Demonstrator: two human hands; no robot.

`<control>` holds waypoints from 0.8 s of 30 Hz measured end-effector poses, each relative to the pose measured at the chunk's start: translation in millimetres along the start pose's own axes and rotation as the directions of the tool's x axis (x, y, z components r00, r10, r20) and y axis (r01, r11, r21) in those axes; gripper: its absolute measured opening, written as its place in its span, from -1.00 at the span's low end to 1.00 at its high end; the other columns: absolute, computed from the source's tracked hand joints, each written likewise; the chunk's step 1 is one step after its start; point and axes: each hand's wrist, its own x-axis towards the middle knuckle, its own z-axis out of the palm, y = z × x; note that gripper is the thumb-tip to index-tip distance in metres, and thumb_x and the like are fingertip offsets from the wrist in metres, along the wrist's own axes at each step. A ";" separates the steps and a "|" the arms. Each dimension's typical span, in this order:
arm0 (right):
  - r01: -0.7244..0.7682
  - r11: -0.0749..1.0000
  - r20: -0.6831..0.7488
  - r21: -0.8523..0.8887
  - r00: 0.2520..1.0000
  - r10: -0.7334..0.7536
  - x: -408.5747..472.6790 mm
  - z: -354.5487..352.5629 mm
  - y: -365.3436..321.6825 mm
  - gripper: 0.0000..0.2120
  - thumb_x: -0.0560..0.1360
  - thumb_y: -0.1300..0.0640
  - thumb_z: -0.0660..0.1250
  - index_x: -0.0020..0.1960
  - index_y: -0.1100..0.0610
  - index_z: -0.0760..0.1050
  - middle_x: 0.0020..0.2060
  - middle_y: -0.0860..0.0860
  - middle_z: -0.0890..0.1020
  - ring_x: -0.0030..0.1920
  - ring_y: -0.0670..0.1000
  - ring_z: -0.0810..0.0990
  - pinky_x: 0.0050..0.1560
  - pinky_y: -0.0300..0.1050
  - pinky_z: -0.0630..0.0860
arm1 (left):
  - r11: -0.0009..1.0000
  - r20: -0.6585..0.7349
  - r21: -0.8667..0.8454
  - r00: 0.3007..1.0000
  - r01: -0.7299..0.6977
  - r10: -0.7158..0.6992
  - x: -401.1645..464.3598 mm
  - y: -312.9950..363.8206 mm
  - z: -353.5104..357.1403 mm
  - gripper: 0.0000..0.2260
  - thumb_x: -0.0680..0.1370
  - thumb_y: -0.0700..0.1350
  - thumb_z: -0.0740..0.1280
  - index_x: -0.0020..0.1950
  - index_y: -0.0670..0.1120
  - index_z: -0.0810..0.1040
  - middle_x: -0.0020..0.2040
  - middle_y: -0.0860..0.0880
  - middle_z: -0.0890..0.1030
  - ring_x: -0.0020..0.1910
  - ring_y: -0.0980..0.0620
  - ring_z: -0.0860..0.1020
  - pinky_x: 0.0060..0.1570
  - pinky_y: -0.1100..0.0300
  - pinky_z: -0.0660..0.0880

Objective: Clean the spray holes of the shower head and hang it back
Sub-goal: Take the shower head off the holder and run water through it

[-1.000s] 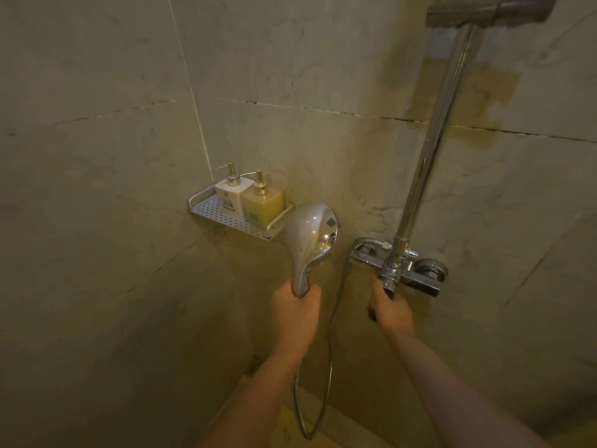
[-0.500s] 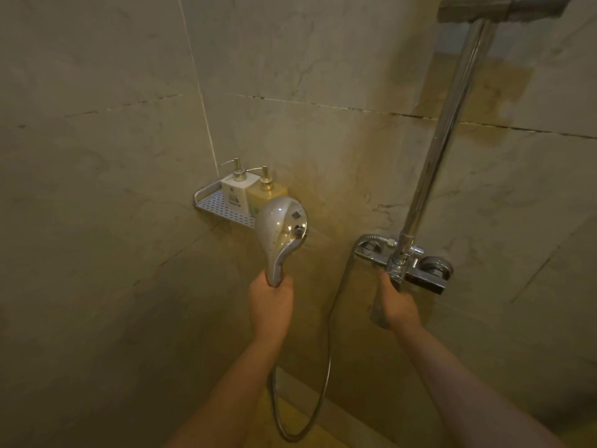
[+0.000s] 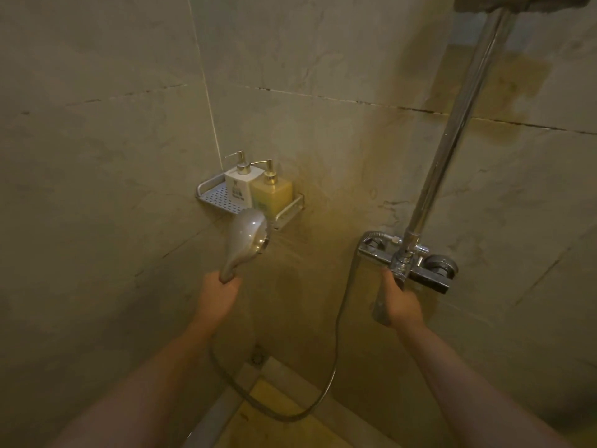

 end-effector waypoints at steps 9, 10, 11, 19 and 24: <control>0.000 1.000 -0.007 -0.028 1.000 0.000 18.2 3.2 12.9 -0.11 0.17 -0.63 0.16 -0.02 0.14 0.62 0.00 0.19 0.68 0.02 0.25 0.65 0.16 0.24 0.56 | 0.976 -0.237 0.214 0.971 0.031 0.021 21.6 -32.2 -74.4 -0.67 0.51 -0.22 0.37 -0.44 -0.14 0.37 -0.48 -0.09 0.35 -0.42 -0.06 0.30 -0.41 0.06 0.27; 0.012 1.000 -0.010 -0.023 1.000 -0.013 16.0 3.1 11.9 -0.12 0.19 -0.61 0.16 0.00 0.16 0.60 0.00 0.20 0.67 0.03 0.26 0.65 0.15 0.24 0.57 | 0.974 -0.253 0.224 0.967 0.040 0.019 23.2 -34.9 -82.4 -0.67 0.50 -0.20 0.37 -0.44 -0.15 0.39 -0.47 -0.10 0.36 -0.40 -0.08 0.32 -0.39 0.04 0.29; 0.025 0.999 -0.010 -0.022 1.000 -0.025 13.8 3.0 10.5 -0.14 0.20 -0.59 0.16 0.01 0.15 0.58 0.00 0.21 0.67 0.04 0.27 0.65 0.13 0.25 0.58 | 0.973 -0.267 0.228 0.964 0.040 0.022 23.9 -36.0 -89.8 -0.68 0.49 -0.18 0.36 -0.44 -0.16 0.39 -0.47 -0.12 0.37 -0.39 -0.09 0.34 -0.38 0.02 0.31; 0.048 0.999 0.010 -0.011 0.999 -0.047 6.8 2.1 6.7 -0.26 0.21 -0.57 0.17 -0.09 0.08 0.53 -0.02 0.21 0.67 0.02 0.27 0.66 0.11 0.25 0.59 | 0.977 -0.333 0.214 0.941 0.016 0.058 24.5 -39.7 -115.0 -0.77 0.37 -0.07 0.28 -0.41 -0.19 0.38 -0.42 -0.16 0.39 -0.38 -0.13 0.33 -0.38 0.03 0.32; 0.037 0.999 0.011 0.033 0.999 -0.037 1.4 2.7 3.5 -0.34 0.21 -0.53 0.20 -0.14 0.06 0.51 -0.07 0.18 0.66 -0.04 0.25 0.65 0.09 0.21 0.60 | 0.987 -0.348 0.154 0.937 0.044 0.013 29.7 -45.5 -117.2 -0.77 0.45 -0.16 0.34 -0.37 -0.19 0.42 -0.40 -0.17 0.42 -0.36 -0.11 0.36 -0.35 0.02 0.35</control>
